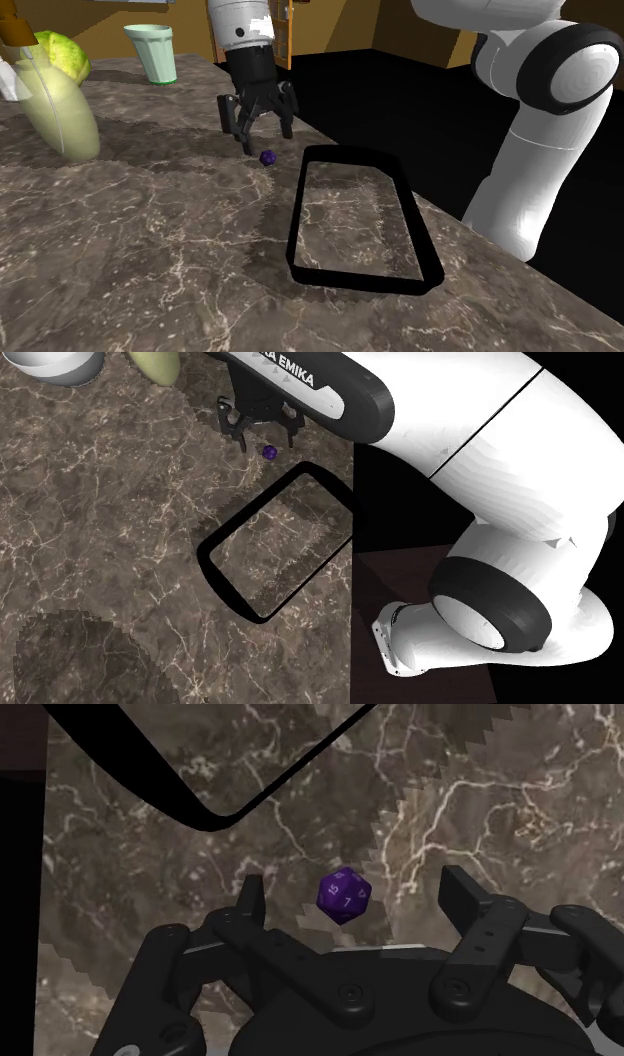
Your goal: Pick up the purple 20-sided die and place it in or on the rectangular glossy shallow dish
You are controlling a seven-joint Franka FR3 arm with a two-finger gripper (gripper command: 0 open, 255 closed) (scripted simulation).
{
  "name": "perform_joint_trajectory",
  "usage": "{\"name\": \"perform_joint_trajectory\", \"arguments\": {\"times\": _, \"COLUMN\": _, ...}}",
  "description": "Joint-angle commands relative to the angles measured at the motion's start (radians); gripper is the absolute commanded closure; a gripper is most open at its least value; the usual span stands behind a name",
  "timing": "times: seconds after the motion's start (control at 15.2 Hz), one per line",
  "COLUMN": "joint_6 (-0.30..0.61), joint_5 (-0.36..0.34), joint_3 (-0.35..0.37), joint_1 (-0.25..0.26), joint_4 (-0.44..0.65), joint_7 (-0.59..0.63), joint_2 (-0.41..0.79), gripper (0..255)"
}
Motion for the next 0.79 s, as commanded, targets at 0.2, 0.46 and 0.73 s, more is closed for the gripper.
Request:
{"name": "perform_joint_trajectory", "arguments": {"times": 0.2, "joint_6": 0.040, "joint_5": 0.008, "joint_3": -0.001, "joint_1": -0.003, "joint_4": -0.061, "joint_7": -0.009, "joint_2": -0.021, "gripper": 0}}
{"name": "perform_joint_trajectory", "arguments": {"times": 0.46, "joint_6": 0.040, "joint_5": 0.008, "joint_3": -0.001, "joint_1": -0.003, "joint_4": -0.061, "joint_7": -0.009, "joint_2": -0.021, "gripper": 0}}
{"name": "perform_joint_trajectory", "arguments": {"times": 0.73, "joint_6": 0.040, "joint_5": 0.008, "joint_3": -0.001, "joint_1": -0.003, "joint_4": -0.061, "joint_7": -0.009, "joint_2": -0.021, "gripper": 255}}
